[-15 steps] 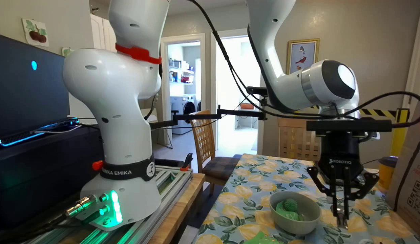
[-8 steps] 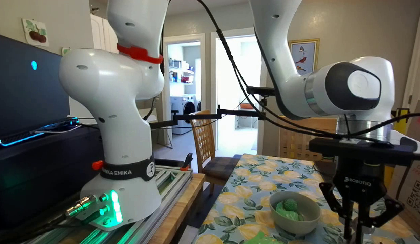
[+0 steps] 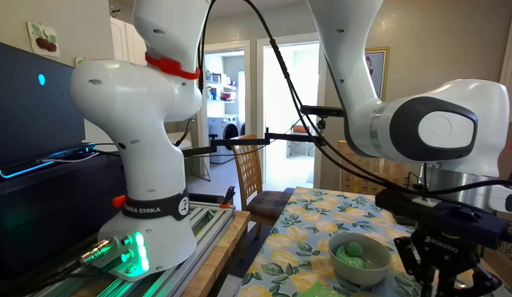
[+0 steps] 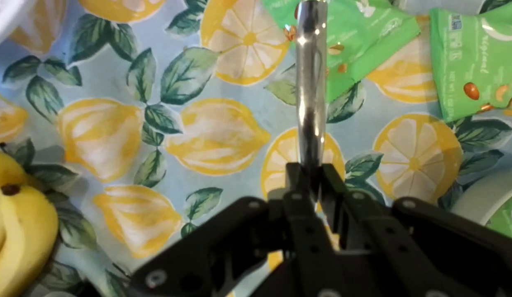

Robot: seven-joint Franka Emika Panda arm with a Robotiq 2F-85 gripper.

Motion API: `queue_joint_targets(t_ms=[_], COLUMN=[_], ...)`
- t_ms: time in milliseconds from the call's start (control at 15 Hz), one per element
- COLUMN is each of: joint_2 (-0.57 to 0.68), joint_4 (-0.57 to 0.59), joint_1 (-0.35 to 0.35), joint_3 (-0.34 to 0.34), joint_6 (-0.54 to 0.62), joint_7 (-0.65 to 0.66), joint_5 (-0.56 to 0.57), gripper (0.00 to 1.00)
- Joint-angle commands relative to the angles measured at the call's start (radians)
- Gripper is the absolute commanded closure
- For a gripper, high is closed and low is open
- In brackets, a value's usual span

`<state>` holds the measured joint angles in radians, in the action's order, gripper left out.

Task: Put the green ball on the silver spoon then use the spoon to place the ball in the grey bowl.

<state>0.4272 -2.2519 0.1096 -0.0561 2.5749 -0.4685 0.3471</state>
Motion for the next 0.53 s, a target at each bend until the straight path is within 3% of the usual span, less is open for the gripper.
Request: queue_joint_targets(t_ms=[0,467], joint_2=[0.051,0.145], joint_4=[0.028,0.094], joint_1=[0.009,0.002], joint_3=[0.003,0.018], joint_6=[0.021,0.015], joint_7=[-0.038,-0.043], joint_5=[-0.038,-0.014], gripper=[0.96,0.96])
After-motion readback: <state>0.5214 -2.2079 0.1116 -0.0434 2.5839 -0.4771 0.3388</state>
